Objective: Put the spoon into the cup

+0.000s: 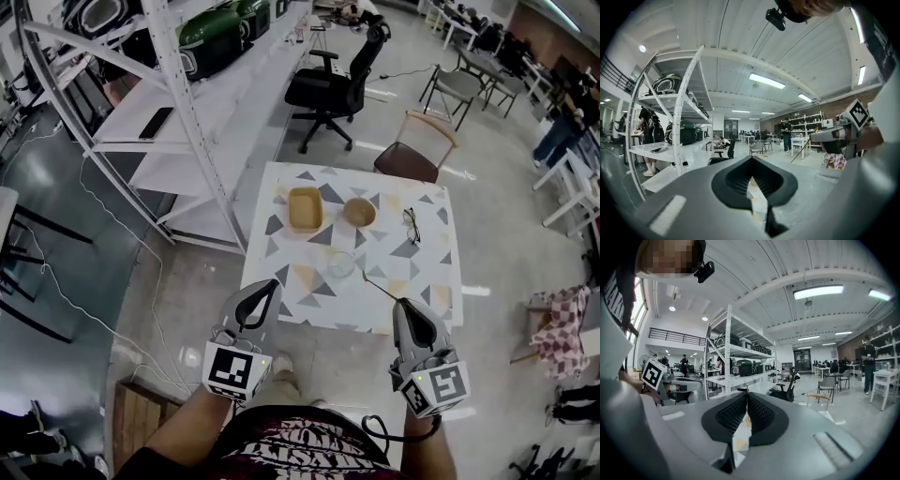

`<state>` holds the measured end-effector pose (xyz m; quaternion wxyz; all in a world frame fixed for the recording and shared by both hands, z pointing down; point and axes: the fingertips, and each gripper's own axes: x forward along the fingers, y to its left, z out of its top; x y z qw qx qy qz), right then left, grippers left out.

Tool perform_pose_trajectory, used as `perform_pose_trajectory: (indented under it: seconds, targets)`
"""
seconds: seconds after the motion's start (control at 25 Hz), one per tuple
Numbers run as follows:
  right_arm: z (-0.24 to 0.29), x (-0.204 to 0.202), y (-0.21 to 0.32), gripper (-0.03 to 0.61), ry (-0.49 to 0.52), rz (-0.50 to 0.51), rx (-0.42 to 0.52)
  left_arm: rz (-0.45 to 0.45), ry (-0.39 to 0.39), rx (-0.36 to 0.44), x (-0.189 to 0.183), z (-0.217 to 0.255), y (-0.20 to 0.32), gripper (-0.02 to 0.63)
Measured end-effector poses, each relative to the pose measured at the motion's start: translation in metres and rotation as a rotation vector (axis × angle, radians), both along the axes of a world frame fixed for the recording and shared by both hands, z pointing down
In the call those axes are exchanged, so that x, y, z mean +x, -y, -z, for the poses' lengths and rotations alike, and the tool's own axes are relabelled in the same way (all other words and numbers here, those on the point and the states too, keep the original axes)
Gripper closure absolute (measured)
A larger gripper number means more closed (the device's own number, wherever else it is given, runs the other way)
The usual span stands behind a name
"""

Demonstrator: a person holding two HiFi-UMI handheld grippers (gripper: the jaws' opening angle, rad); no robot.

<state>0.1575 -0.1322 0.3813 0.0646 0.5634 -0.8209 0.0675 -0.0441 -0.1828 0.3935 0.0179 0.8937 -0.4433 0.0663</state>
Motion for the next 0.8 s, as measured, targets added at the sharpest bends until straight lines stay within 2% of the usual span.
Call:
perform_pose_trajectory:
  seconds: [0.4, 0.68, 0.8]
  targets:
    - [-0.001, -0.012, 0.035, 0.545, -0.005, -0.057, -0.010, -0.090, -0.007, -0.010, 0.003, -0.004, 0.040, 0.614]
    - [-0.007, -0.012, 0.054, 0.545, -0.007, -0.058, -0.049, -0.118, -0.019, 0.005, 0.010, -0.002, 0.057, 0.614]
    - [-0.014, -0.010, 0.061, 0.545, 0.002, -0.050, -0.066, -0.104, -0.016, -0.013, 0.009, -0.010, 0.062, 0.614]
